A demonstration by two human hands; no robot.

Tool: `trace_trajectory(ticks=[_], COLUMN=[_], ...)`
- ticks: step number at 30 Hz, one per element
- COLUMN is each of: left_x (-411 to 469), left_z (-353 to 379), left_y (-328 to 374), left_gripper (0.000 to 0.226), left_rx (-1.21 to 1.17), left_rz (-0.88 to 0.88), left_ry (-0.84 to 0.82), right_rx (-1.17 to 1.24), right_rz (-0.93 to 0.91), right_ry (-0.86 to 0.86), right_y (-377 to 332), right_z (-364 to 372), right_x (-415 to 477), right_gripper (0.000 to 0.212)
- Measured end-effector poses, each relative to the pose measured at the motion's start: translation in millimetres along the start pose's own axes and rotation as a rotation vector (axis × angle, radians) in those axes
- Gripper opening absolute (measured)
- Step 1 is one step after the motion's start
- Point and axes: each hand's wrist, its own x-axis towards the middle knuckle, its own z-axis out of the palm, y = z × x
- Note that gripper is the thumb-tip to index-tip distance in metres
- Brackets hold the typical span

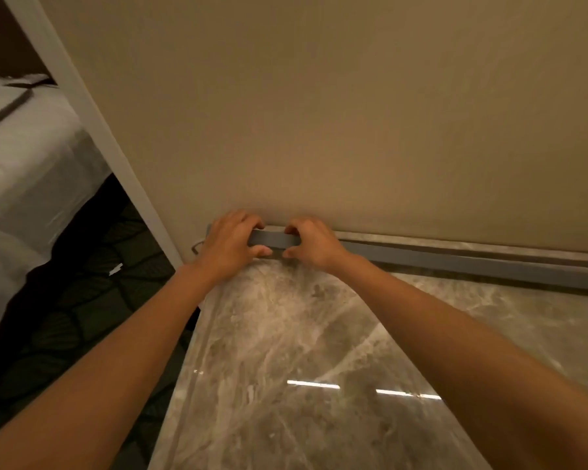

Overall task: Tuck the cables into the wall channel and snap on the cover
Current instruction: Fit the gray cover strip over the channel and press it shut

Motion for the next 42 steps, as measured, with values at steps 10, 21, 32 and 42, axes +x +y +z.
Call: trace_trajectory(ticks=[10, 21, 32, 42], left_x=[25, 25, 41, 45], left_z=[1, 45, 129, 183], left_y=[44, 167, 394, 502], left_gripper=[0.029, 0.027, 0.041, 0.019], left_rx=[0.282, 0.257, 0.135, 0.197], left_rz=[-0.013, 0.072, 0.216, 0.355], left_ry=[-0.289, -0.267, -0.273, -0.022], right_rx=[-0.24, -0.154, -0.043, -0.013], right_rz=[0.137, 0.308, 0.502, 0.54], right_ry=[0.13, 0.176, 0.31, 0.381], right_y=[92, 198, 391, 542], right_z=[-18, -60, -139, -200], right_x=[-61, -126, -235, -304], right_gripper=[0.033, 0.04, 0.04, 0.035])
